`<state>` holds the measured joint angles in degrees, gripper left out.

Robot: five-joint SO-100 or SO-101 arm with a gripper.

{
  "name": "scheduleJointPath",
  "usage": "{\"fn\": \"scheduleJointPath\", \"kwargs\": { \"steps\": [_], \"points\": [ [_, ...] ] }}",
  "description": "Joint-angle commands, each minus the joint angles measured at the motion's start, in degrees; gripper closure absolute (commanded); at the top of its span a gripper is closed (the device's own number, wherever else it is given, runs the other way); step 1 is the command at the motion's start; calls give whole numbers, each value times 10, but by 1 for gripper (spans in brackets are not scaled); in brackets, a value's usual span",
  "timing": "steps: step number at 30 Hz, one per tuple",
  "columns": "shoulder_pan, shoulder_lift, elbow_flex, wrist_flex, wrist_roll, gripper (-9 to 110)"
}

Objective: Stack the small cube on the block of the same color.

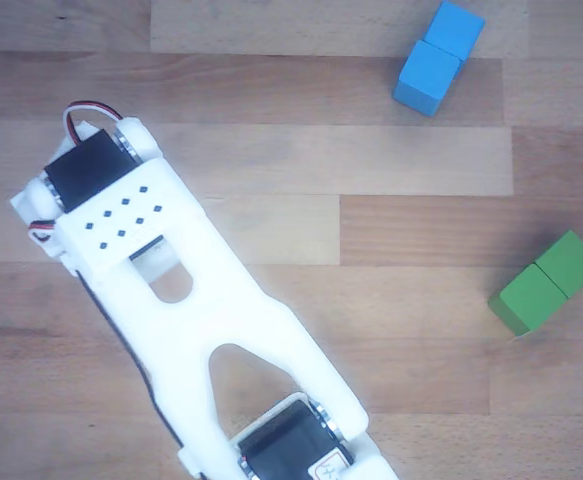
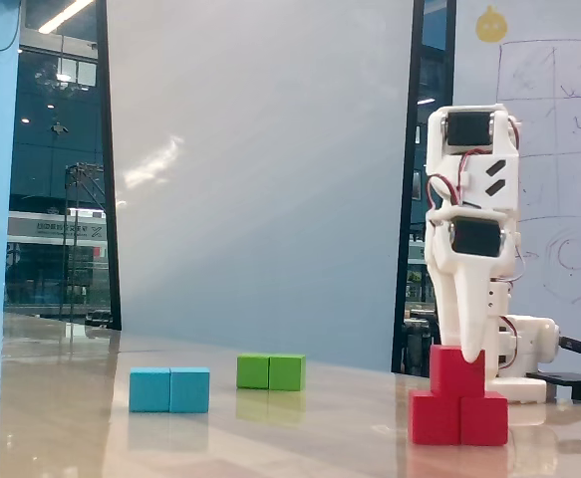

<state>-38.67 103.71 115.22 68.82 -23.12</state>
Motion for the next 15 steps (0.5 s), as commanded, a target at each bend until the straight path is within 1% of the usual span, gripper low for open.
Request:
{"fn": "scheduleJointPath", "kwargs": {
  "steps": [1,8,15],
  "points": [
    [11,58,-59,14,0,80],
    [36,88,-59,21,-5,80],
    [85,149,-59,59,-6,80]
  ]
}}
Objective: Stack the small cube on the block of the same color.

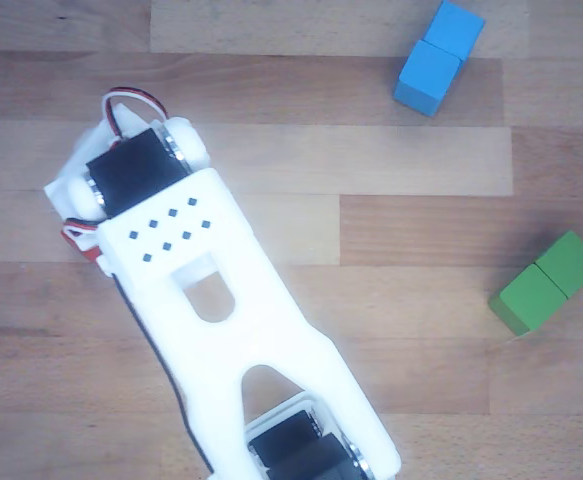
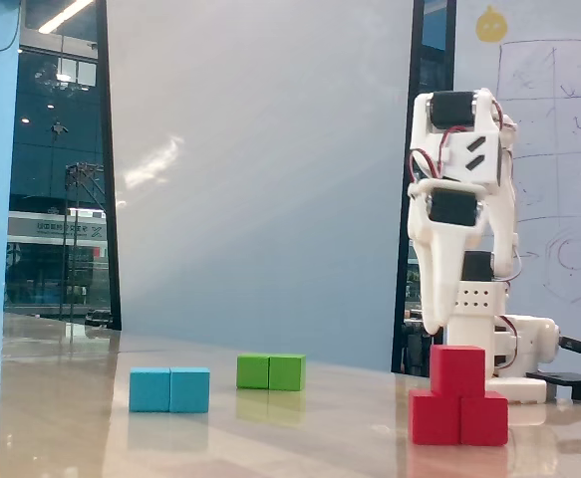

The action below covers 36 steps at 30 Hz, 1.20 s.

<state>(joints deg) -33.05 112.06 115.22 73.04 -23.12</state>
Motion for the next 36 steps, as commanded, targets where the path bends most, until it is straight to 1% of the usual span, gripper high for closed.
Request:
{"fn": "scheduleJointPath", "kwargs": {
  "steps": [1,8,11,14,18,21,28,36],
  "points": [
    [43,76,-58,20,-6,81],
    [174,137,-50,14,3,81],
    [235,158,-40,-10,16,82],
    [292,189,-1,-53,47,88],
    [340,244,84,-108,91,97],
    [357,290,159,-141,117,102],
    [352,426,351,-173,136,99],
    [369,657,554,-167,136,100]
  ]
}}
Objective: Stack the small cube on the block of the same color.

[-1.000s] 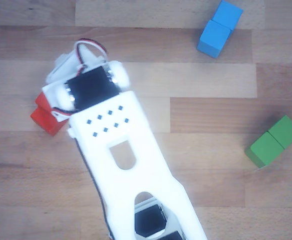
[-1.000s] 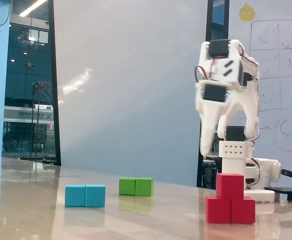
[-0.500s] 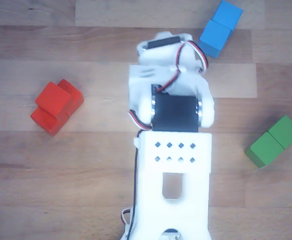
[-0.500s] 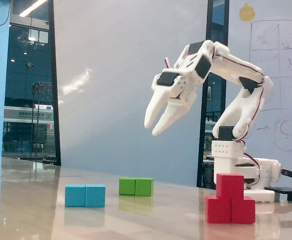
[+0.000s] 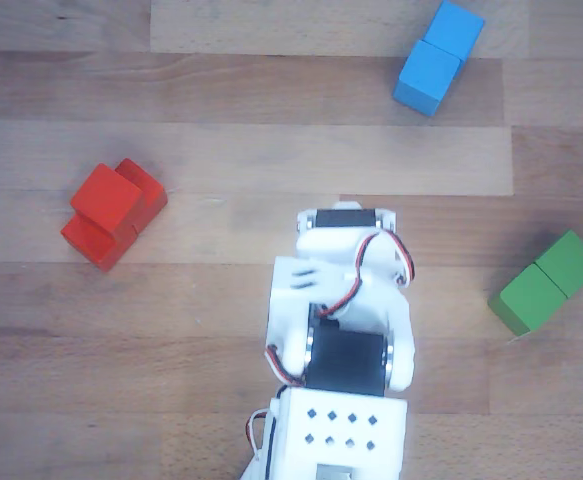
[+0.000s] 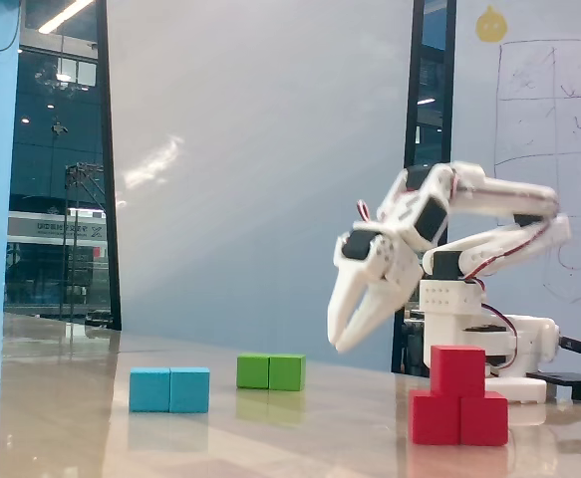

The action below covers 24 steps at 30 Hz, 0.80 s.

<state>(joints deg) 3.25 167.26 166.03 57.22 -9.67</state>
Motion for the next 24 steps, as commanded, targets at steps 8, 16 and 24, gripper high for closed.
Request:
{"fn": "scheduleJointPath", "kwargs": {
  "steps": [8,16,24],
  "points": [
    [0,241,77,123,11,101],
    [-22,307,87,177,74,101],
    [-47,308,89,178,40,101]
  ]
}}
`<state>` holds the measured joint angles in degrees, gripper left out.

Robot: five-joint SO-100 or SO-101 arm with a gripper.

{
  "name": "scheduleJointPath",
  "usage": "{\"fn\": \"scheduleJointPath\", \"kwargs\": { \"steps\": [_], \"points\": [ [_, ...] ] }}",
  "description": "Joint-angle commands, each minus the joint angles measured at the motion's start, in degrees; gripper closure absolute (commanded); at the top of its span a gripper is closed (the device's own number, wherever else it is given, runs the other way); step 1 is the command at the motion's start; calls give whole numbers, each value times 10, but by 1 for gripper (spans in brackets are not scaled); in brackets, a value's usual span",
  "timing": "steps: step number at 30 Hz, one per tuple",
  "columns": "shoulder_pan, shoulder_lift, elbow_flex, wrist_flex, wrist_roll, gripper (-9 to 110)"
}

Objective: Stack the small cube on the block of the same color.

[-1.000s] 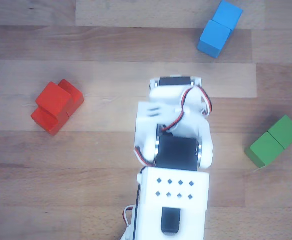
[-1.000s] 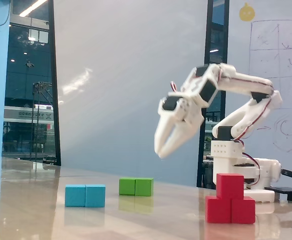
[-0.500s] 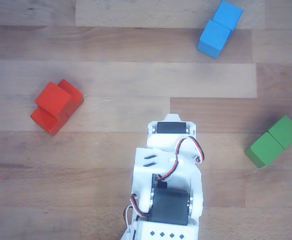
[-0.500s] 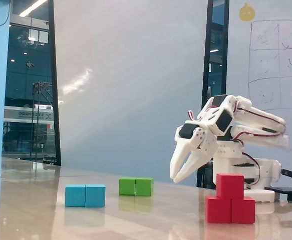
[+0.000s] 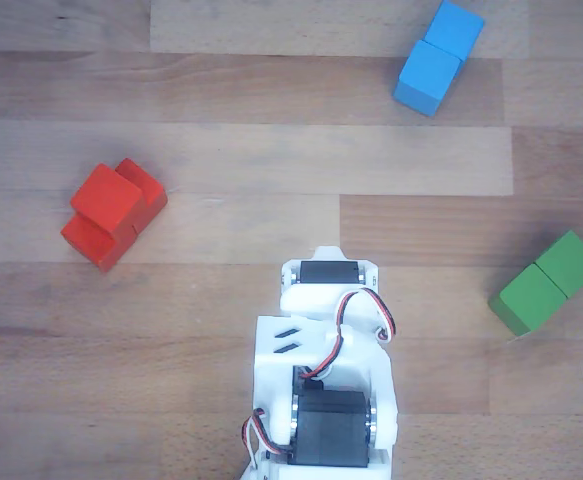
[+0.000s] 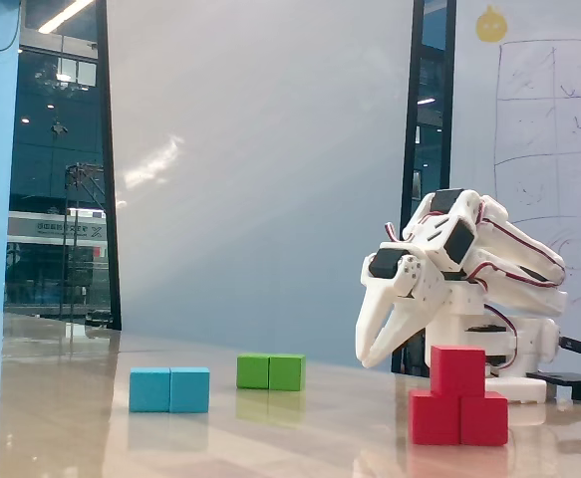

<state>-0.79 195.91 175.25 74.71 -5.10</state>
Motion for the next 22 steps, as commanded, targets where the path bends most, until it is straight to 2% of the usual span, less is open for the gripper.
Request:
{"fn": "scheduleJointPath", "kwargs": {
  "steps": [1,22],
  "points": [
    [-6,21,-4,3,-4,101],
    [14,21,-4,3,18,101]
  ]
}}
